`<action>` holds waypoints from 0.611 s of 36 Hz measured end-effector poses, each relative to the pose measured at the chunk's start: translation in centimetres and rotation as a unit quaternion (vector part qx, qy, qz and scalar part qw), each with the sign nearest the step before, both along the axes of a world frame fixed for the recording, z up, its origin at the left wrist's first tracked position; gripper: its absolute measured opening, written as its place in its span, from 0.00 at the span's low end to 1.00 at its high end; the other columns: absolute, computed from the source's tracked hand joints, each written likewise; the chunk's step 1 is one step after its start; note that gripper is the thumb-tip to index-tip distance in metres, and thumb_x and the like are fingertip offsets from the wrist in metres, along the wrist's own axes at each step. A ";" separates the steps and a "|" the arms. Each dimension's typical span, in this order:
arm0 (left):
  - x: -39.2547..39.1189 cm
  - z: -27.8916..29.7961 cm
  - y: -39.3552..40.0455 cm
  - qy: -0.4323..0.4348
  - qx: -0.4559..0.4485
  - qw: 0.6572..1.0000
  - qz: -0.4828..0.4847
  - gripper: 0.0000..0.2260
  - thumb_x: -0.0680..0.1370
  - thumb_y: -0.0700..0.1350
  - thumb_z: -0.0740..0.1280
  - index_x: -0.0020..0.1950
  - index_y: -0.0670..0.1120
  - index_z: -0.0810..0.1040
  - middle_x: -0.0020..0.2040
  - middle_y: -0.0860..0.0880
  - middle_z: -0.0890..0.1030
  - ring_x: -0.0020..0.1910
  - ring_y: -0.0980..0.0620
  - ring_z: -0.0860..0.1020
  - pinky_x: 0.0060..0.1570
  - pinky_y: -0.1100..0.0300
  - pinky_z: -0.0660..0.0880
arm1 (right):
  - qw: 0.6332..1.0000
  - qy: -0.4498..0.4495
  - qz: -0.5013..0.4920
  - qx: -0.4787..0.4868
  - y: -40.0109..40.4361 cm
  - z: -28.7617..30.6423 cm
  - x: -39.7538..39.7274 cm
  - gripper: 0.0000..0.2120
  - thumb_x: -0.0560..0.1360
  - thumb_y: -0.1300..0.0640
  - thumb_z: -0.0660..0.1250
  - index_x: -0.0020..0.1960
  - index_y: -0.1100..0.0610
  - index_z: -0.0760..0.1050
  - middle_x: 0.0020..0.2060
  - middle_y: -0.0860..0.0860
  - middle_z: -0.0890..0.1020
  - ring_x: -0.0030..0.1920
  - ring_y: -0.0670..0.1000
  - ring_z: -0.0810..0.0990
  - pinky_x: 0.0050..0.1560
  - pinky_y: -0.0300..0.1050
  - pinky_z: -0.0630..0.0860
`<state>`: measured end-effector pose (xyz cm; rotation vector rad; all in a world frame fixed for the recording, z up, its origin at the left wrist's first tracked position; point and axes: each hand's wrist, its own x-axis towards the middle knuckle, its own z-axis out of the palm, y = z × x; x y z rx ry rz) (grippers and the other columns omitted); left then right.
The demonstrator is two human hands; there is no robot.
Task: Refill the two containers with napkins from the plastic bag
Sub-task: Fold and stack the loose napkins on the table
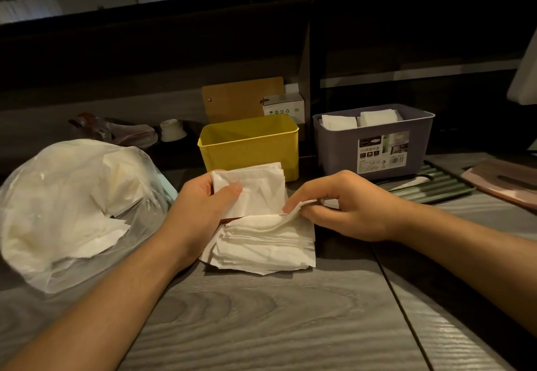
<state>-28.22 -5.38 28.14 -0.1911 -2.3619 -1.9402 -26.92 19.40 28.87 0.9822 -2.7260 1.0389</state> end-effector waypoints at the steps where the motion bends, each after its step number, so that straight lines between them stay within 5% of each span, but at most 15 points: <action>1: 0.0 0.0 0.0 -0.003 -0.001 1.000 -0.003 0.08 0.82 0.45 0.66 0.59 0.52 0.81 0.52 0.53 0.87 0.52 0.51 0.85 0.56 0.46 0.81 | 1.000 0.008 0.001 -0.003 0.0 -0.1 -0.1 0.11 0.80 0.57 0.66 0.59 0.50 0.83 0.53 0.42 0.85 0.56 0.43 0.82 0.57 0.47 0.80; 11: 0.2 0.2 0.2 -0.013 0.010 1.000 -0.014 0.08 0.83 0.44 0.65 0.60 0.52 0.81 0.52 0.53 0.87 0.52 0.51 0.85 0.55 0.46 0.81 | 0.999 0.043 0.019 0.021 -0.3 -0.3 -0.3 0.12 0.76 0.55 0.72 0.59 0.51 0.83 0.54 0.41 0.84 0.55 0.39 0.81 0.57 0.39 0.79; 17: 0.4 0.5 0.6 -0.028 0.055 0.997 -0.041 0.10 0.83 0.43 0.64 0.61 0.52 0.81 0.54 0.51 0.86 0.55 0.49 0.85 0.56 0.48 0.81 | 0.983 -0.018 -0.059 -0.175 -0.9 -0.3 -0.3 0.05 0.78 0.57 0.69 0.51 0.53 0.84 0.44 0.48 0.85 0.41 0.43 0.82 0.44 0.37 0.79; 20: 0.8 0.8 1.0 -0.018 0.062 0.995 -0.075 0.10 0.79 0.48 0.65 0.57 0.54 0.81 0.53 0.54 0.87 0.53 0.53 0.85 0.50 0.56 0.82 | 0.957 -0.088 -0.087 -0.262 -1.8 -0.4 -0.5 0.06 0.79 0.55 0.69 0.53 0.50 0.84 0.47 0.51 0.86 0.36 0.55 0.77 0.37 0.41 0.76; 22: 0.8 0.8 1.2 -0.025 0.081 0.993 -0.085 0.09 0.81 0.48 0.62 0.57 0.54 0.81 0.53 0.53 0.87 0.54 0.53 0.85 0.51 0.56 0.80 | 0.950 -0.115 -0.103 -0.273 -2.3 -0.6 -0.6 0.07 0.79 0.55 0.69 0.55 0.50 0.83 0.47 0.48 0.86 0.34 0.54 0.75 0.36 0.44 0.75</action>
